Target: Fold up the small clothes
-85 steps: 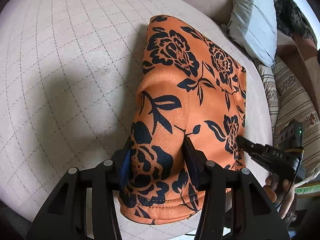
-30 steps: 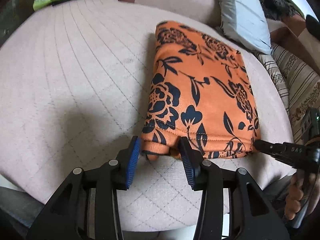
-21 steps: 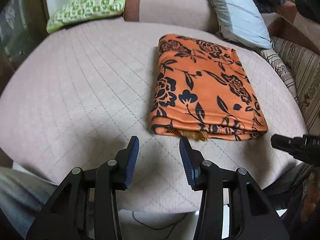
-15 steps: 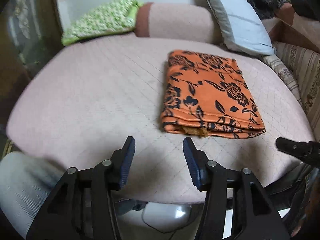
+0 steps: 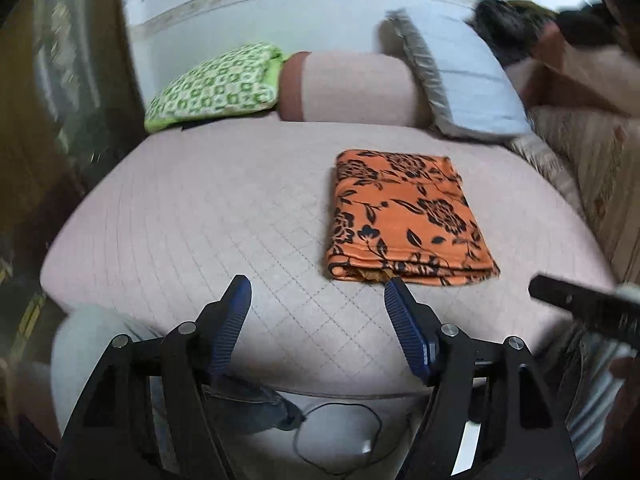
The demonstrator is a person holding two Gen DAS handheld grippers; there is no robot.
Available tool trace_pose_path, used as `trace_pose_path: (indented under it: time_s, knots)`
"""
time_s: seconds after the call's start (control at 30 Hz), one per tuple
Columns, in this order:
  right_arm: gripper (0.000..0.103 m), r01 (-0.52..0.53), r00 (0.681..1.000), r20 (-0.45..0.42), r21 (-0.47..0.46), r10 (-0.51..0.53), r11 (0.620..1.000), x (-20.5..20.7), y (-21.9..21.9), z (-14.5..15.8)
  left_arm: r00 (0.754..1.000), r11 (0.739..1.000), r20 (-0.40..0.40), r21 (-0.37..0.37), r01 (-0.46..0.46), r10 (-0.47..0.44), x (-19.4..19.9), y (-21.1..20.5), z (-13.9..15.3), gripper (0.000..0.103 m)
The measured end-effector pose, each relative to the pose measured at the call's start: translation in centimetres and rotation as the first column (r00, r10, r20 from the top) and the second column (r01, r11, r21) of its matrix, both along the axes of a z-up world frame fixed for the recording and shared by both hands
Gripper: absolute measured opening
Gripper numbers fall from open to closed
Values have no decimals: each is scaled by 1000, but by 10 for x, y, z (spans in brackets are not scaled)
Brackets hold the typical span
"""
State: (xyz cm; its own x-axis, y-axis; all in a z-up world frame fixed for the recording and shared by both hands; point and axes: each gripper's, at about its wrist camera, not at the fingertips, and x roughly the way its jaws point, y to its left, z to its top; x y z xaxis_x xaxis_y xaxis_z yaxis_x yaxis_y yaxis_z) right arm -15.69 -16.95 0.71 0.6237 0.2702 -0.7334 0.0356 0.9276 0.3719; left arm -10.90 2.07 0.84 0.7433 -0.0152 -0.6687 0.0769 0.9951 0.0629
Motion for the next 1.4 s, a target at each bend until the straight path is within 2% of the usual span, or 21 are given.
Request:
trace_pose_path:
  time_s: [0.07, 0.1, 0.17, 0.27, 0.37, 0.63, 1.07, 1.4]
  knots:
    - [48, 2, 1000, -11, 18, -2, 1000, 0, -1, 1, 999, 999, -47, 21, 25, -24, 1, -5, -2, 70]
    - [48, -1, 1000, -18, 20, 1, 1000, 0, 0, 2, 998, 1000, -66, 7, 25, -24, 3, -4, -2, 70]
    - [48, -8, 1000, -19, 15, 9, 1000, -2, 3, 4, 998, 1000, -68, 1, 15, -15, 1, -2, 0, 70]
    - [48, -8, 1000, -20, -4, 8, 1000, -8, 5, 10, 999, 999, -37, 38, 24, -22, -6, -7, 7, 70]
    - [48, 2, 1000, 3, -44, -2, 999, -13, 6, 21, 999, 999, -9, 6, 49, -49, -13, -9, 18, 70]
    - [48, 5, 999, 47, -92, -1, 996, -28, 13, 49, 995, 996, 50, 4, 85, -85, -26, -13, 46, 70]
    - [48, 36, 999, 30, -98, -33, 995, -27, -1, 58, 996, 997, 54, 3, 75, -75, -26, -14, 54, 70]
    - [48, 42, 999, 28, -118, -39, 992, -27, -3, 59, 998, 998, 23, 18, 61, -61, -21, -14, 49, 70]
